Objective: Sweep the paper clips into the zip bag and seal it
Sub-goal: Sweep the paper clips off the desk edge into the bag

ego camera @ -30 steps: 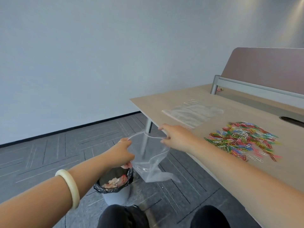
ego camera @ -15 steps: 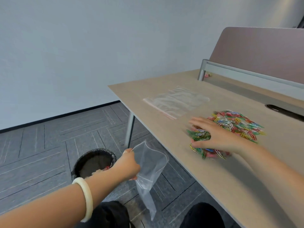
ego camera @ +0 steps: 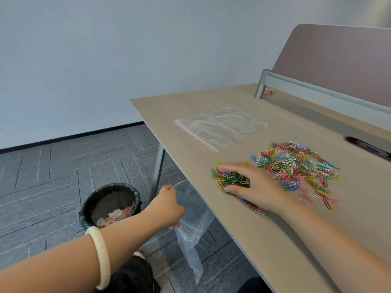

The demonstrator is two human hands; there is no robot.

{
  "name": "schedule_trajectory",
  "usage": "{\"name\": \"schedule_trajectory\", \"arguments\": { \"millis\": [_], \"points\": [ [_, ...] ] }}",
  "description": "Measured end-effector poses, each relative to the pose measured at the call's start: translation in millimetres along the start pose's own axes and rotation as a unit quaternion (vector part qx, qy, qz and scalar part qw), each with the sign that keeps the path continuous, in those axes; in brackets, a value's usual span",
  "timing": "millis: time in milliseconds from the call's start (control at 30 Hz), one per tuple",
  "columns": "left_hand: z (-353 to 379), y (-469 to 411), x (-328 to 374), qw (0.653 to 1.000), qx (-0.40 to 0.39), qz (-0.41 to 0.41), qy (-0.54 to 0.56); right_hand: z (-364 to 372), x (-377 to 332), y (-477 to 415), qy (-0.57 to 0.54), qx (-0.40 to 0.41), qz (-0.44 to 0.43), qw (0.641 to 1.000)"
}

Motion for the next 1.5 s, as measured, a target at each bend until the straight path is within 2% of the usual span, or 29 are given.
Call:
{"name": "schedule_trajectory", "arguments": {
  "millis": [167, 300, 400, 833, 1100, 1300, 1500],
  "points": [
    [-3.1, 5.8, -4.3, 0.999, -0.005, -0.015, 0.031, -1.8, -15.3, 2.4, -0.059, 0.004, -0.007, 0.998],
    [-2.6, 13.0, -0.2, 0.998, -0.004, -0.021, 0.059, -7.2, -12.5, 8.3, -0.026, -0.090, 0.041, 0.995],
    [-1.4, 14.2, 3.4, 0.997, -0.008, -0.018, 0.077, 2.8, -8.1, 10.4, 0.009, -0.129, 0.041, 0.991],
    [-18.5, 4.3, 13.5, 0.996, 0.004, -0.034, 0.079, 25.1, -36.6, -17.7, -0.067, -0.093, -0.022, 0.993],
    [-13.1, 5.7, 18.5, 0.994, -0.018, -0.008, 0.110, 11.9, -42.9, -16.0, -0.073, -0.087, -0.020, 0.993],
    [-9.9, 1.8, 18.4, 0.992, -0.014, -0.001, 0.123, 7.9, -21.1, -15.8, 0.005, -0.154, 0.020, 0.988],
    [-11.5, 2.3, 17.0, 0.991, -0.020, -0.020, 0.132, 22.9, -23.7, -25.3, -0.049, -0.168, 0.009, 0.984]
  ]
}}
Point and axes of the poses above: each hand's wrist, its own y-axis away from the middle knuckle, its own z-axis out of the palm, x = y × z, the point moved 5 cm from there along -y, towards the middle knuckle, and after that the axes turned 3 degrees about z, right-handed, at the moved point
